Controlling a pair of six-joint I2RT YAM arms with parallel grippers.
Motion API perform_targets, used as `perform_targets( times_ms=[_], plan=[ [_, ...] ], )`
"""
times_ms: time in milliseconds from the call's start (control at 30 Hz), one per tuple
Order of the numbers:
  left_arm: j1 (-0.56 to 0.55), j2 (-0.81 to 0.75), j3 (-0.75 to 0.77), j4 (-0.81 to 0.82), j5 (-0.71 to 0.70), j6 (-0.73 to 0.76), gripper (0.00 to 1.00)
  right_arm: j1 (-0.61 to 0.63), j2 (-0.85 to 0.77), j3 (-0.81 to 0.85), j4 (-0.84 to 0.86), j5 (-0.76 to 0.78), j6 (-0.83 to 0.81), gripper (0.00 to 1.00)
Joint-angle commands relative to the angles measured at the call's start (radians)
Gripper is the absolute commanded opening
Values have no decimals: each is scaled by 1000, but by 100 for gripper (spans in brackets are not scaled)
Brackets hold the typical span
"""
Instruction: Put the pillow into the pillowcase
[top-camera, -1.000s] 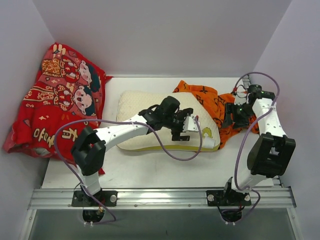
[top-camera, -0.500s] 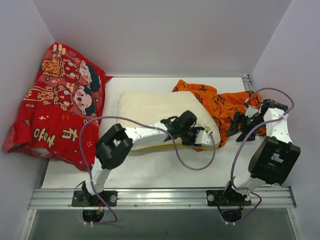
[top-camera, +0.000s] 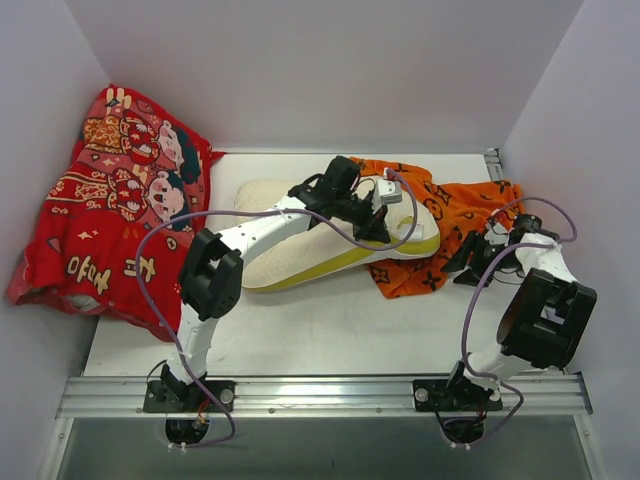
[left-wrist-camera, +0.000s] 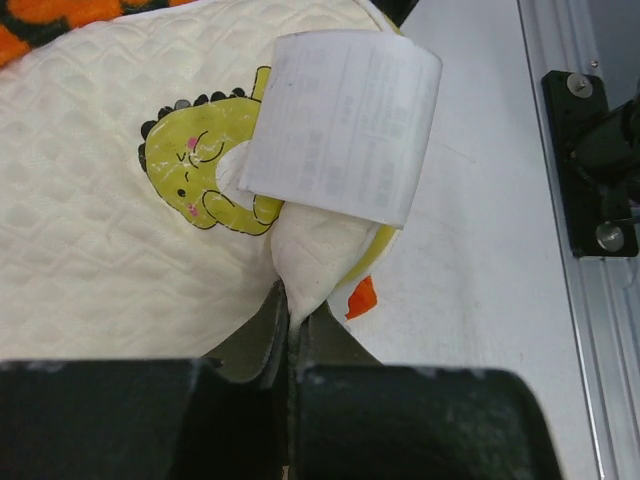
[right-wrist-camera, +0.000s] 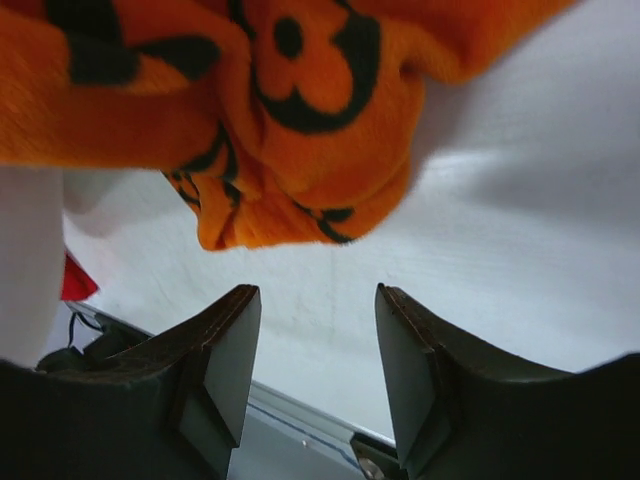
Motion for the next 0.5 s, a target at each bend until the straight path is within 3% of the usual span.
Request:
perform_targets(
  times_ms=[0,167,467],
  plan=[
    [3,-7,59,39,108,-137,0,40,-56,-52,204,-79,181,48],
    [13,16,89,65,114,-189,0,140,-98,-126,389,-22,304,45],
    [35,13,79,85,97,-220,0,226,57,-164,608,163,474,45]
  ],
)
